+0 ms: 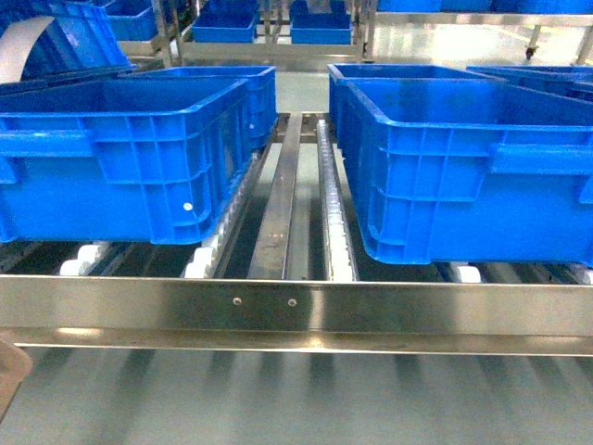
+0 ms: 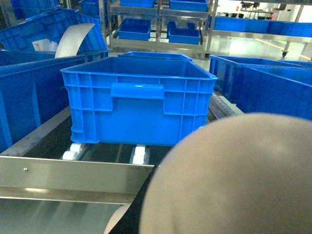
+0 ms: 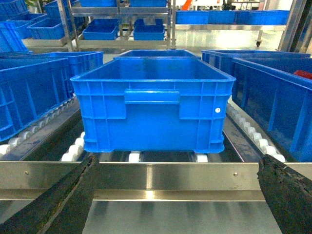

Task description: Place part in tray to right shelf

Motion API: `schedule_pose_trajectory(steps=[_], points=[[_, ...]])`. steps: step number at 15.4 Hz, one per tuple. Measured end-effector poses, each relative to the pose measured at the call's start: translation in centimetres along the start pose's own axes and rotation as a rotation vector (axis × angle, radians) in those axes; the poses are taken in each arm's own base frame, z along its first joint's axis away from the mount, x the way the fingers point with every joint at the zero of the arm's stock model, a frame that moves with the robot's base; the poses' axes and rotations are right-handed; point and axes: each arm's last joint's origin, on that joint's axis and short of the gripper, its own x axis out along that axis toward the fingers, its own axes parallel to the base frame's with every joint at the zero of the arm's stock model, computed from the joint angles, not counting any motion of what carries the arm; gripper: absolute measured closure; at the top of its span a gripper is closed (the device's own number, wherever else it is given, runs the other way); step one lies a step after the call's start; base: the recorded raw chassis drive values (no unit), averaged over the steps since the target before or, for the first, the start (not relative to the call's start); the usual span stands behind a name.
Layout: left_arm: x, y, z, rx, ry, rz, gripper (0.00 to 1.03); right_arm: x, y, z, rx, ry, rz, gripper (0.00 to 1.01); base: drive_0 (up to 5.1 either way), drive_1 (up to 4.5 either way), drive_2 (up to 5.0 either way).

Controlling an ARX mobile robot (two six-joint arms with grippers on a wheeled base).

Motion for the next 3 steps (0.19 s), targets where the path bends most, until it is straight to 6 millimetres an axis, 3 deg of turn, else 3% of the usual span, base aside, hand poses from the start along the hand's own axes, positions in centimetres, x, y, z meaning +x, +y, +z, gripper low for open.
schedule_pose_trajectory(steps=[3], points=[[0.0, 0.0, 0.0, 0.0, 0.0, 0.0, 0.9, 0.0, 0.0, 0.0, 0.0, 0.0, 0.0, 0.03, 0.0, 0.0, 0.0]])
